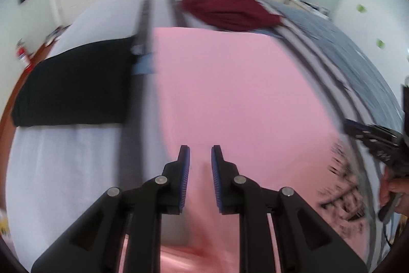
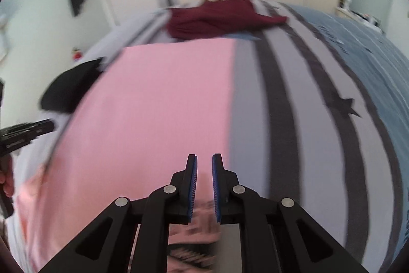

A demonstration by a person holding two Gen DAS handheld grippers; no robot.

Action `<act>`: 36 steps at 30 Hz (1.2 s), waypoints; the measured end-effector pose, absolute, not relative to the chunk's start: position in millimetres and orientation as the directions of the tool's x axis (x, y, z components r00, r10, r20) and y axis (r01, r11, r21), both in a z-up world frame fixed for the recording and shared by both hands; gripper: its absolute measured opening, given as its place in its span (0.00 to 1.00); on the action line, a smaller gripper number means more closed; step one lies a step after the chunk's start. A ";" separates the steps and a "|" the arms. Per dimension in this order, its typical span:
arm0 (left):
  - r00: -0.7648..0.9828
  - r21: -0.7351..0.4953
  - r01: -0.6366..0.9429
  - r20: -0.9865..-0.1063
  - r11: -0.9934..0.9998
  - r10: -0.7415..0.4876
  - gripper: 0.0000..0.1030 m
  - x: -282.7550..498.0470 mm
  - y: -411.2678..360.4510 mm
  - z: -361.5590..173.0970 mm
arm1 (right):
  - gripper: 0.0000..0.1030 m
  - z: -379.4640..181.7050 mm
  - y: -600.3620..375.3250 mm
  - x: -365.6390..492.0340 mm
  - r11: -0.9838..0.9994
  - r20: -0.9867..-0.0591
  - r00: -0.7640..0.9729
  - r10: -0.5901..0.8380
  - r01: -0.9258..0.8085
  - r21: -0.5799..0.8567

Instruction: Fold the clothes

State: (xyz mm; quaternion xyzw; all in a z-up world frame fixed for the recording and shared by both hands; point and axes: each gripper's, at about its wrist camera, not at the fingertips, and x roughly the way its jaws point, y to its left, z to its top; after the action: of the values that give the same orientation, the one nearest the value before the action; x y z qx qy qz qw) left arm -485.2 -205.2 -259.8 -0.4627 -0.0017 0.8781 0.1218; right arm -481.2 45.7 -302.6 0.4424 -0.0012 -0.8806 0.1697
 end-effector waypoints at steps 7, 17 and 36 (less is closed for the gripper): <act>-0.485 -0.021 -0.211 -0.866 -0.977 0.123 0.14 -471.6 -195.6 -301.3 | 0.10 -327.7 32.6 -451.3 -0.941 -0.817 -0.501 -0.286 0.308 0.140; -0.519 -0.005 -0.082 -0.853 -0.997 0.047 0.23 -457.1 -246.3 -294.9 | 0.09 -330.5 85.9 -444.0 -0.974 -0.834 -0.516 -0.195 0.205 0.101; -0.506 -0.037 -0.192 -0.852 -0.981 0.131 0.23 -383.4 -212.2 -303.5 | 0.10 -331.0 76.3 -362.4 -0.963 -0.843 -0.480 -0.243 0.224 0.150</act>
State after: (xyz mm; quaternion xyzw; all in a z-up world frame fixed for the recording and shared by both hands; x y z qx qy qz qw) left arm -383.4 -212.2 -303.5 -0.4881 0.0313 0.8672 0.0933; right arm -362.4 76.3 -331.0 0.4914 -0.0099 -0.8602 0.1358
